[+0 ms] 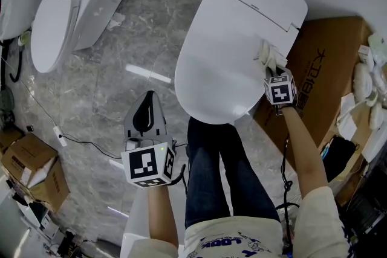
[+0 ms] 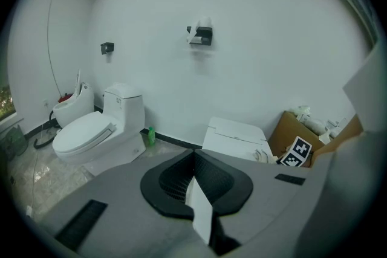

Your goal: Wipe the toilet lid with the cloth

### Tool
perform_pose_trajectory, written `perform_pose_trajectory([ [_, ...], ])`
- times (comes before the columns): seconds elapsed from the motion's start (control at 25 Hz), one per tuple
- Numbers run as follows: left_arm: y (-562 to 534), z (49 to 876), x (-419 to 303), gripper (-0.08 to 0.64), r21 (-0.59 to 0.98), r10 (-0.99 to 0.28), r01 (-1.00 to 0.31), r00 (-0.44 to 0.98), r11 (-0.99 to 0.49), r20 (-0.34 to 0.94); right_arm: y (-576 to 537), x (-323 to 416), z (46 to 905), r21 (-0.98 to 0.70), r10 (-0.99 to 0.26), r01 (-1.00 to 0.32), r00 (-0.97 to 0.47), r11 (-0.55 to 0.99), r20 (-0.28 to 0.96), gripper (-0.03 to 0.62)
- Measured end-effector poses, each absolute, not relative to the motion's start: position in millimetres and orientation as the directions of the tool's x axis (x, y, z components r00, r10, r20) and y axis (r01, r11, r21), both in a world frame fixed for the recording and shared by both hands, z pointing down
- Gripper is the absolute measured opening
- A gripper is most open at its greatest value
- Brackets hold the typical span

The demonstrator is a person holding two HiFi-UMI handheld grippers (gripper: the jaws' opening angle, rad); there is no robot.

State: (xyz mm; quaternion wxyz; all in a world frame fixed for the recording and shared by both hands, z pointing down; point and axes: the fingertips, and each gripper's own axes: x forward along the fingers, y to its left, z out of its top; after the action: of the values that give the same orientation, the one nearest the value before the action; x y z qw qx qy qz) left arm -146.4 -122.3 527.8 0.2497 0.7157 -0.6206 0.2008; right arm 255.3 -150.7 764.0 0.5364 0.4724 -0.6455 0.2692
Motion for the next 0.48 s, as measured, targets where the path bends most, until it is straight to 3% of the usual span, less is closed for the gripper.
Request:
perform_pose_trajectory([
  [0.28,-107,526,-150,0.003,0.111,-0.788,-0.990,0.140,-0.091,0.600,-116,236,764,0.119,-0.307,-0.916,-0.005,0.383,0.952,0.080],
  [0.48,-97,523,-148,0.003,0.115,-0.791,-0.990,0.134,-0.081,0.597,-92,222,763,0.071,-0.316,-0.958,-0.021,0.277,0.949,0.080],
])
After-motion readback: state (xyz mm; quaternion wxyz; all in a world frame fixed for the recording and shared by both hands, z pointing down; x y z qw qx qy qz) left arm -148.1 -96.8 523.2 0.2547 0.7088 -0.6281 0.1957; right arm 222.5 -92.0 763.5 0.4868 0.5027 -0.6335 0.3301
